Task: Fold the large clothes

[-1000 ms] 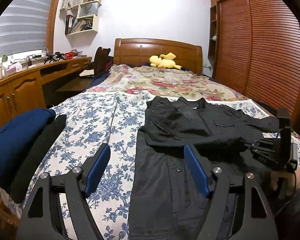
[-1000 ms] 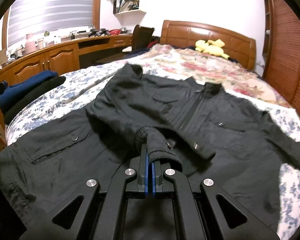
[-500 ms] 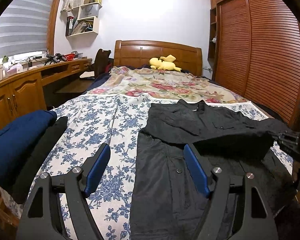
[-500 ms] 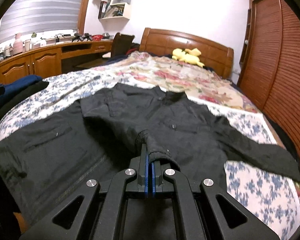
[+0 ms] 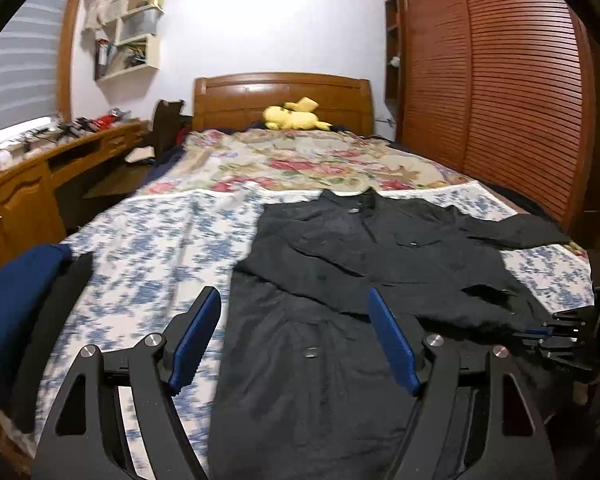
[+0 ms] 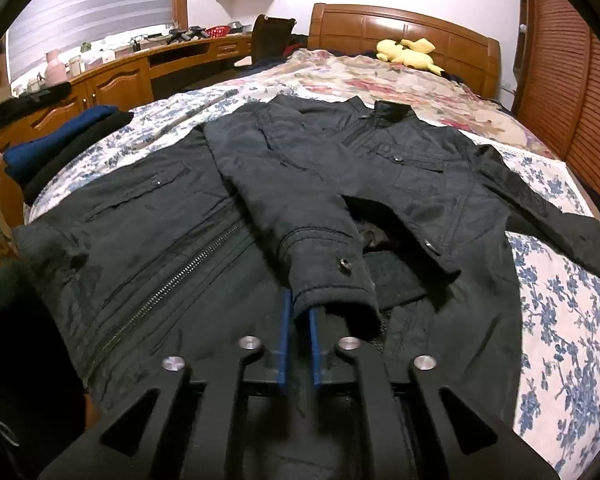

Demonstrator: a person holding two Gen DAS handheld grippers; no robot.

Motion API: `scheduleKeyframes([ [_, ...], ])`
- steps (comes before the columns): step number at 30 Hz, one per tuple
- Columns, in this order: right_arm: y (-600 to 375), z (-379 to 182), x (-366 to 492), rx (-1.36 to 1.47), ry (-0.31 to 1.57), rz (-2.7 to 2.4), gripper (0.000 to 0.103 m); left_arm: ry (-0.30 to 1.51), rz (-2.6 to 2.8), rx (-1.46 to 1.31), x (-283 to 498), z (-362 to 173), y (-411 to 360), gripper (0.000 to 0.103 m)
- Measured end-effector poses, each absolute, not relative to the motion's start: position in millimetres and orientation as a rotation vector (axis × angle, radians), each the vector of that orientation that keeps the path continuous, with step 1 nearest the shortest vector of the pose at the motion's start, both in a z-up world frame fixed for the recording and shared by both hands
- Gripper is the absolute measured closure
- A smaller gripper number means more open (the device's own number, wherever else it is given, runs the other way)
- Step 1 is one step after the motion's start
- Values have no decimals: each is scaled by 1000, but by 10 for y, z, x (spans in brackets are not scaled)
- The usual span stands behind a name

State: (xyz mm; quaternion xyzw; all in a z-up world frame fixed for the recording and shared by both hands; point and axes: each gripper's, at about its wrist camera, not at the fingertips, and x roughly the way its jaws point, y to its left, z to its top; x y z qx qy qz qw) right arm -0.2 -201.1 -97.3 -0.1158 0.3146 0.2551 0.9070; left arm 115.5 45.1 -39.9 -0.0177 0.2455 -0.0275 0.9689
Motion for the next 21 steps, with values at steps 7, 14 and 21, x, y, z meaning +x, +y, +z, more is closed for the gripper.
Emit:
scheduleKeyframes([
  [7,-2400,-651,13,-156,576,482,63,520,-154,-25,1584,-441,68,26],
  [14,-2459,-585,374,-168,569,419,63,550,-241,-27,1972,-718,-292,26],
  [21,-2214,-856,752,-204,673,462,64,612,-266,-3,2131,-1105,-474,26],
])
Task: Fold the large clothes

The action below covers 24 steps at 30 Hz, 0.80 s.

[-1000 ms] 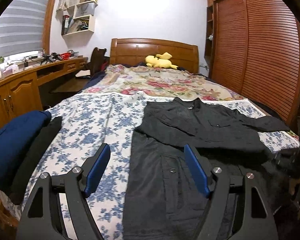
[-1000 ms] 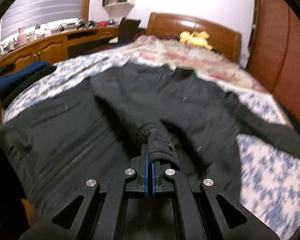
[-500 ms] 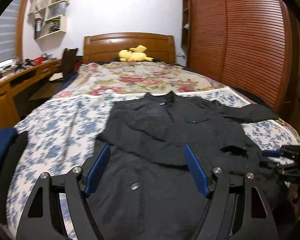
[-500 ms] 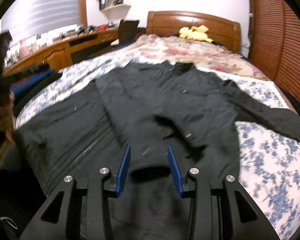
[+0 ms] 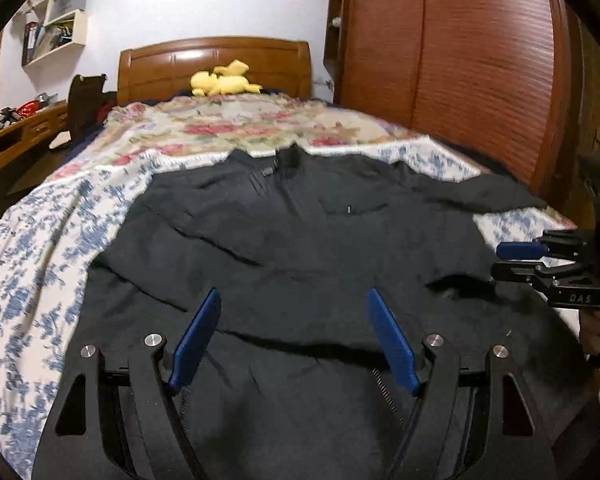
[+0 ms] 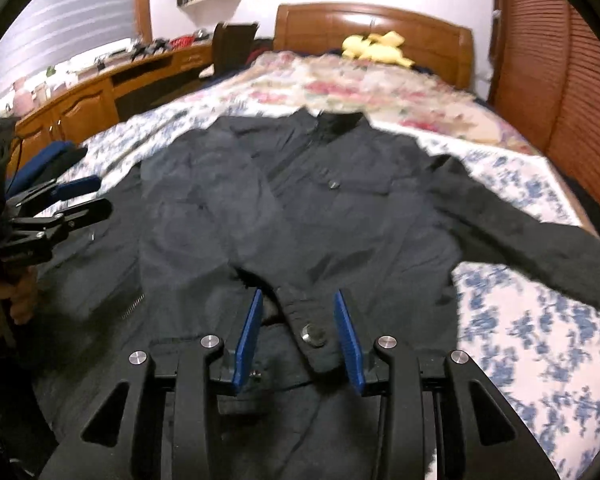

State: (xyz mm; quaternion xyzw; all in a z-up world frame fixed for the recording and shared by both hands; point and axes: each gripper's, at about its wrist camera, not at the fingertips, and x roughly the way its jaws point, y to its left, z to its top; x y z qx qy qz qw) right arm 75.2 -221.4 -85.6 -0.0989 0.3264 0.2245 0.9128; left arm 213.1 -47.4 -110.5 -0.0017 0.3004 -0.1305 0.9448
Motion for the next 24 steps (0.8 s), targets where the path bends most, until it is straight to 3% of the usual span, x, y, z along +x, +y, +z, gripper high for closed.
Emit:
scheduleKeyframes([
  [1,-2177,-902,770,-219,687,467,65,618,-269,2,2133,-1140,-492,26],
  [3,-2130,-1016,815,-253,713,454,76,625,-278,7,2138,-1177,-509,26],
  [5,-2103,-1083,838,-272,736,452,101,624,-287,4,2137,-1179,-517,26],
  [24,-2267,-824,600,-257,628,415,103,604,-283,7,2091,-1241,-522,26],
])
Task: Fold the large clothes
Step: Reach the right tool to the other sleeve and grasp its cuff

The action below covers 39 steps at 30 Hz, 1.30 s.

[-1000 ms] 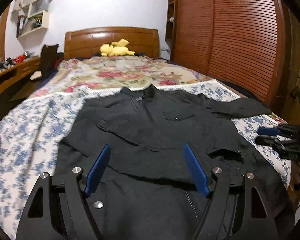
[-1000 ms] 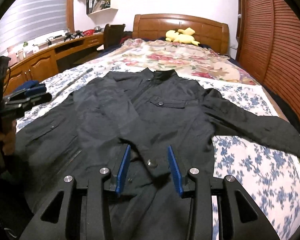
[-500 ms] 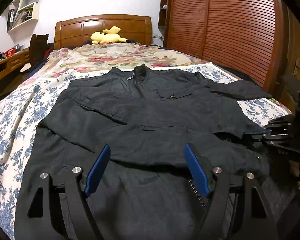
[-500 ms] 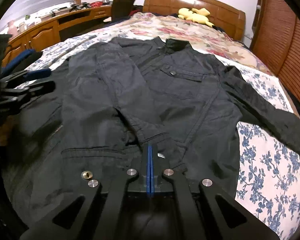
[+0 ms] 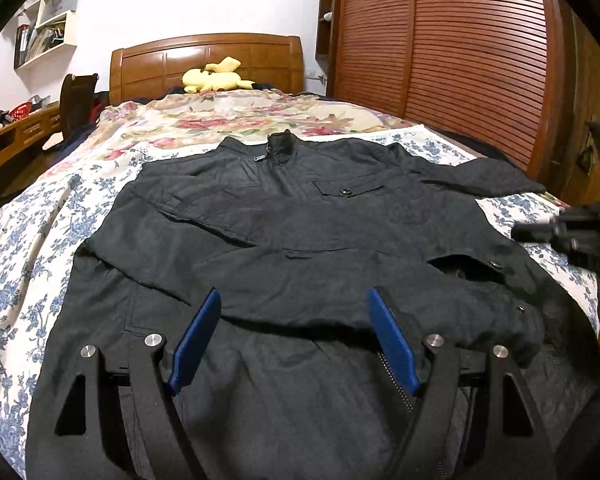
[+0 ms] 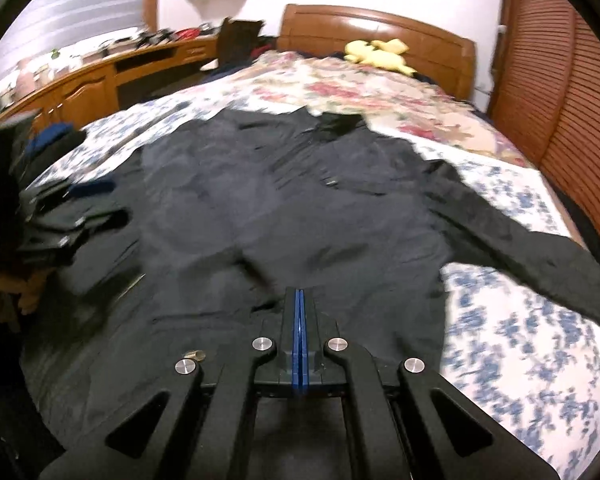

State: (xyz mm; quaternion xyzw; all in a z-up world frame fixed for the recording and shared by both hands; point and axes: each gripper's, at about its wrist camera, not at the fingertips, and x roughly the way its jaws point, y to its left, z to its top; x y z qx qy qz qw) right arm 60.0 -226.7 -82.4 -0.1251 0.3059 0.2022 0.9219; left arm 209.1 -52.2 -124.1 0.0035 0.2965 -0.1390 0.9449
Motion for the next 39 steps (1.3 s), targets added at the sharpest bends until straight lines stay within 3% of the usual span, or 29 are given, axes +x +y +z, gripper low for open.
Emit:
scheduleKeyframes([
  [3,-2489,-738,734,-249,610,346,92,604,-280,4,2097,-1245,-513,26],
  [7,-2909,-654,1008,-232,597,248,56,608,-280,6,2099,-1258,-517,26],
  [8,-3037,-639,1076,-228,591,219,53,611,-279,9,2101,-1263,-523,26],
  [17,-4209,-639,1710,-164,614,-26,51,609,-278,19,2102,-1272,-542,26],
  [26,-5357,-602,2142,-18,660,-253,40,619,-282,22,2119,-1282,-560,26],
  [39,-5817,-811,2492,141,778,-420,33,631,-283,24,2139,-1307,-568,26],
])
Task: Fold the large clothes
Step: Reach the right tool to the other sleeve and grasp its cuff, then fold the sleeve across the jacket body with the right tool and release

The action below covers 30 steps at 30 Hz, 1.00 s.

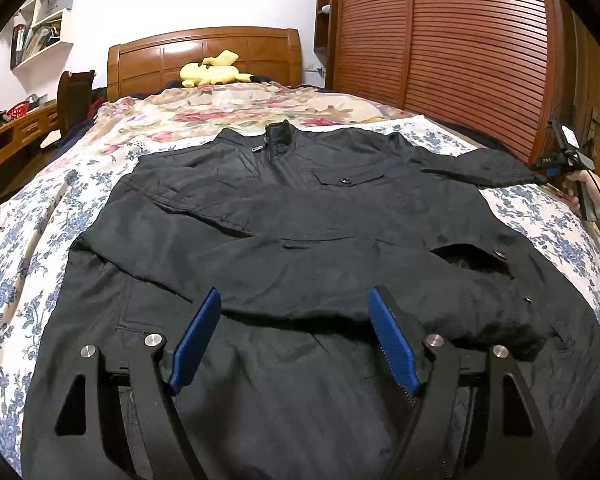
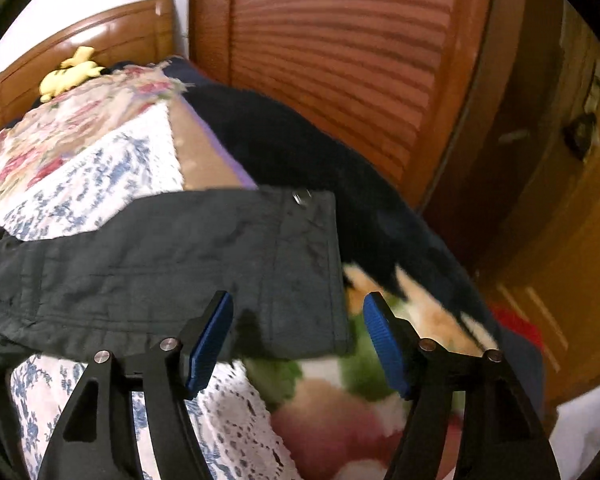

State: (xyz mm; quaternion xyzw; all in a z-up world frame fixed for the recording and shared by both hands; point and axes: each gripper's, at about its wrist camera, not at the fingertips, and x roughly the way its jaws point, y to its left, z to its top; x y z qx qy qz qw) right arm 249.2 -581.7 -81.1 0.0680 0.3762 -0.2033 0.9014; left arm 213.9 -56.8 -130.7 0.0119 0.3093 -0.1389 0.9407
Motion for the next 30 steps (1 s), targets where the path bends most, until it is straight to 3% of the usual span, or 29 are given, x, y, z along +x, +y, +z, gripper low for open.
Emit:
scheduleKeyframes([
  [4,-5873,-946,2612,205,848,-371,34,632,-283,24,2141,-1308,-567,26],
  [6,-5823,-956,2657,162,873,-384,46,631,-283,24,2140,-1307,-568,26],
  [8,-5791,-940,2679,176,869,-329,83,631,-283,25,2139,-1305,-568,26],
  [10,-5691,-868,2686,133,842,-332,88,627,-280,26,2136,-1303,-566,26],
  [30,-3259,867,1904,-228,440,60,91,585,-296,14,1776,-1039,-324,26],
])
